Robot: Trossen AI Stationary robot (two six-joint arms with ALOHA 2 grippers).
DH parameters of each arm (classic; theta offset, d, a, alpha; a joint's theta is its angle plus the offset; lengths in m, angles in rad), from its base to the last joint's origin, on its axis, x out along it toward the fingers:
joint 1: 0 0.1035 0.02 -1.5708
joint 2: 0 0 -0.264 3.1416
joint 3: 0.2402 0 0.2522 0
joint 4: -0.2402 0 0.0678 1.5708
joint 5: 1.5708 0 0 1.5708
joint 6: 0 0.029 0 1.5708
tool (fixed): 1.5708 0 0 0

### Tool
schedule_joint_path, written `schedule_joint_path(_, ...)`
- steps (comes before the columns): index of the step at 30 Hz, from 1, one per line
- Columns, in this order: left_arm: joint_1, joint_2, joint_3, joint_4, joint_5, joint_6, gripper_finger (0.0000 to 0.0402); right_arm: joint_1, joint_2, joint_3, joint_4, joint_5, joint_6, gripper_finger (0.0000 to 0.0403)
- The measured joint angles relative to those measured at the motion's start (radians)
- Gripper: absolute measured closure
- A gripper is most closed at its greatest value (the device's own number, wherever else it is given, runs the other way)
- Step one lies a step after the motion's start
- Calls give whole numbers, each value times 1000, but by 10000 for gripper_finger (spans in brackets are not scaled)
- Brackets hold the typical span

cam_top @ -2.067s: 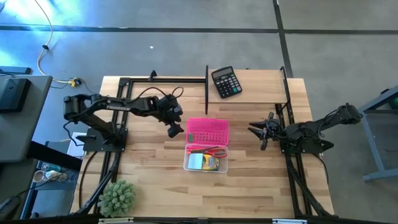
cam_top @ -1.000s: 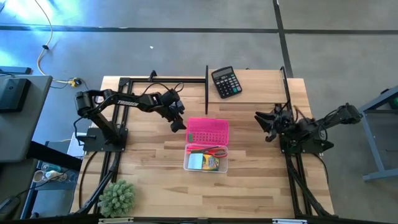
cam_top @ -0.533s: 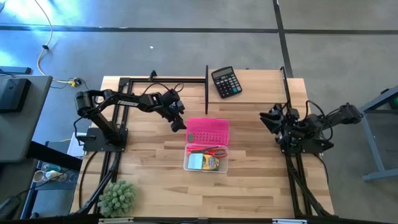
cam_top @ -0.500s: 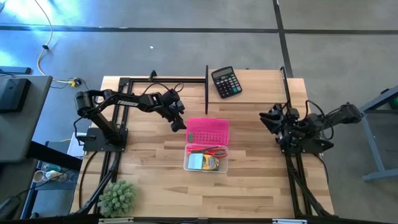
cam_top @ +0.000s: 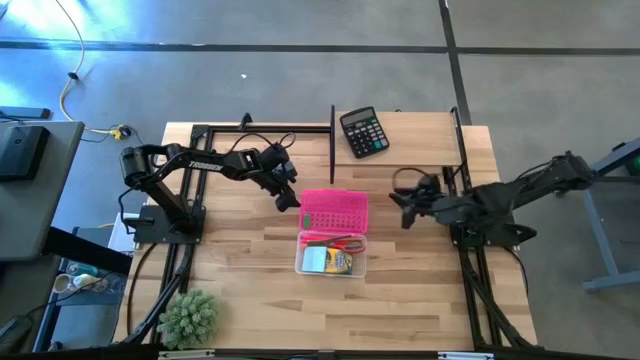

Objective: Pack school essentials
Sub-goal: Close the pink supply box

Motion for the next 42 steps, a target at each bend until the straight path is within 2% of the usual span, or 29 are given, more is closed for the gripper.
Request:
schedule_joint_path(9, 0, 0, 0, 4, -8, 35, 72, -220, 249, 10, 10, -242, 149, 216)
schedule_joint_path(15, 0, 0, 0, 12, -8, 36, 72, -328, 378, 10, 155, -400, 99, 199)
schedule_joint_path(24, 0, 0, 1, 15, -8, 37, 72, -383, 552, 11, 243, -459, 127, 199)
schedule_joint_path(35, 0, 0, 1, 16, -8, 37, 72, -383, 704, 11, 336, -461, 127, 200)
schedule_joint_path(38, 0, 0, 1, 16, -8, 37, 72, -383, 717, 11, 346, -461, 127, 215)
schedule_joint_path(42, 0, 0, 1, 16, -8, 37, 72, -383, 719, 11, 348, -461, 130, 254)
